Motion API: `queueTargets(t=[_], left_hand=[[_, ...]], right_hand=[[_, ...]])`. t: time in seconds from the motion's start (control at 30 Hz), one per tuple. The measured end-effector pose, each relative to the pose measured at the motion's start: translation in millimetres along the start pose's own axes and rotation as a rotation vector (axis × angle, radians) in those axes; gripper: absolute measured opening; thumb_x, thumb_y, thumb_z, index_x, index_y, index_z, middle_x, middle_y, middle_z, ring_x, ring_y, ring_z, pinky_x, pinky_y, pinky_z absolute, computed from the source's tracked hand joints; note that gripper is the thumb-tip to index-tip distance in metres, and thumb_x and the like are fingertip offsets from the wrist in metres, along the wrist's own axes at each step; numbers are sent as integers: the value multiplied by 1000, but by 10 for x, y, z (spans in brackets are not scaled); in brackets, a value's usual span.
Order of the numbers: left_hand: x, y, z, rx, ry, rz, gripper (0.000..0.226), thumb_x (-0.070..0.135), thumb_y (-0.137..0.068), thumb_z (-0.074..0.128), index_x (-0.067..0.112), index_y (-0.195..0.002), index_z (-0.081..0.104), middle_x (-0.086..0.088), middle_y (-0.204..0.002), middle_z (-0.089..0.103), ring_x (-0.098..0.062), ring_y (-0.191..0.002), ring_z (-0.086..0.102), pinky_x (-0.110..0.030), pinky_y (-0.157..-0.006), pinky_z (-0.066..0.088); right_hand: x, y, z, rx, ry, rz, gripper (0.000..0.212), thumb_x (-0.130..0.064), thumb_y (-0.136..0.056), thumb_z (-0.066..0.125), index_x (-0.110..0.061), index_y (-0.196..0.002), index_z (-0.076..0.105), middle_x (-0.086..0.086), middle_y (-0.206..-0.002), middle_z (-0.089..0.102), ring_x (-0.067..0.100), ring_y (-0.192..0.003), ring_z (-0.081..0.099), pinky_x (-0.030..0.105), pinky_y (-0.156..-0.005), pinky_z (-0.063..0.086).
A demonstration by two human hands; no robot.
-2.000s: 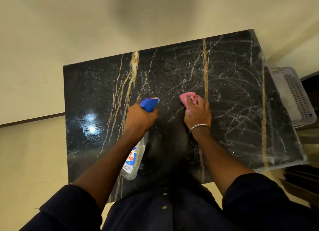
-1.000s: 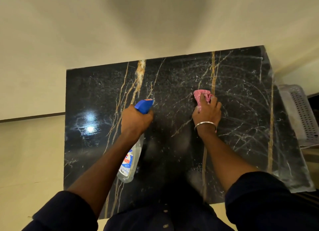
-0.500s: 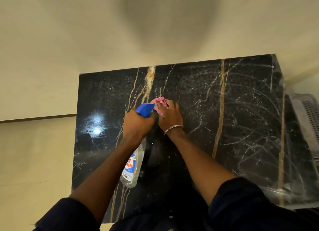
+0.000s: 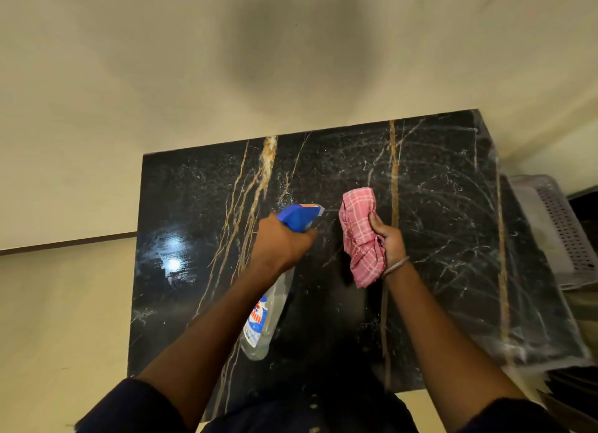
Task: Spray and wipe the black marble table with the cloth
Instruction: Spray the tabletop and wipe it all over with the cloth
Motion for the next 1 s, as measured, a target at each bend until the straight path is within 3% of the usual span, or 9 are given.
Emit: queueTargets(t=[0.2,0.33,0.4,0.5,0.6,0.73,0.87,0.93,1.0], left_hand=[[-39,33,18,16,-16,23,14,17,-80,71,13,-88,60,-8,-71,61,-15,-61,58,-33,-64,55],[-63,-4,-19,47,-4,-4,16,19,-81,70,12,-91,59,-7,-73,60,-15,-62,57,-33,-66,55],[-86,-41,-41,59,9,-10,19,20,-83,70,11,-96,59,-6,-75,61,-13,-64,58,-30,-66,54],[-116,-119,-67,55,-18,-22,21,22,-84,70,11,-99,59,-5,-77,61,-14,-66,59,-30,-67,54],[-134,-183,-71,56,-57,-32,19,22,-84,70,14,-96,57,2,-71,57,-8,-61,55,-20,-58,46],[-154,-285,-83,114,-62,-53,17,19,-82,72,19,-81,54,3,-61,52,-10,-54,50,-20,-53,43],[-171,-440,-100,122,-57,-84,18,21,-81,73,15,-88,57,2,-63,52,-9,-53,49,-20,-52,42],[-166,-538,-110,106,-52,-103,19,20,-81,72,13,-92,58,-1,-67,55,-12,-57,52,-24,-56,46],[-159,-646,-110,91,-32,-117,19,18,-81,71,12,-94,58,0,-67,55,-12,-58,53,-23,-55,47]], right_hand=[[49,42,-13,90,-12,11,65,-25,-80,63,-6,-139,47,13,-113,68,26,-97,68,40,-86,57],[55,-14,23,151,120,-24,53,-19,-86,57,-8,-137,50,14,-118,66,26,-102,66,43,-95,51],[41,-86,67,292,398,-184,42,-17,-91,58,-8,-132,55,13,-120,65,24,-105,64,42,-98,49],[3,-235,100,637,1204,-567,35,-28,-88,59,-15,-120,66,5,-106,61,21,-97,60,40,-90,53],[114,-394,226,774,1793,-564,43,-27,-85,59,-21,-128,57,11,-117,49,29,-103,48,39,-83,49],[519,-671,595,578,1964,-608,43,-24,-81,54,-20,-124,58,15,-116,51,31,-95,49,37,-73,47],[771,-833,843,167,2069,-716,18,-15,-74,69,-6,-89,70,19,-111,60,35,-89,56,39,-71,52],[614,-890,754,32,2140,-755,23,-23,-78,68,-9,-96,69,19,-114,58,35,-91,55,40,-73,51],[295,-947,569,114,2200,-714,38,-31,-84,58,-20,-120,60,15,-117,52,33,-95,51,39,-75,48]])
Point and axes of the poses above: each hand's wrist, its own y-axis away from the middle knuckle, its own z-axis out of the palm, x = y × z, the point moved 1 cm from there along -y, towards the middle knuckle
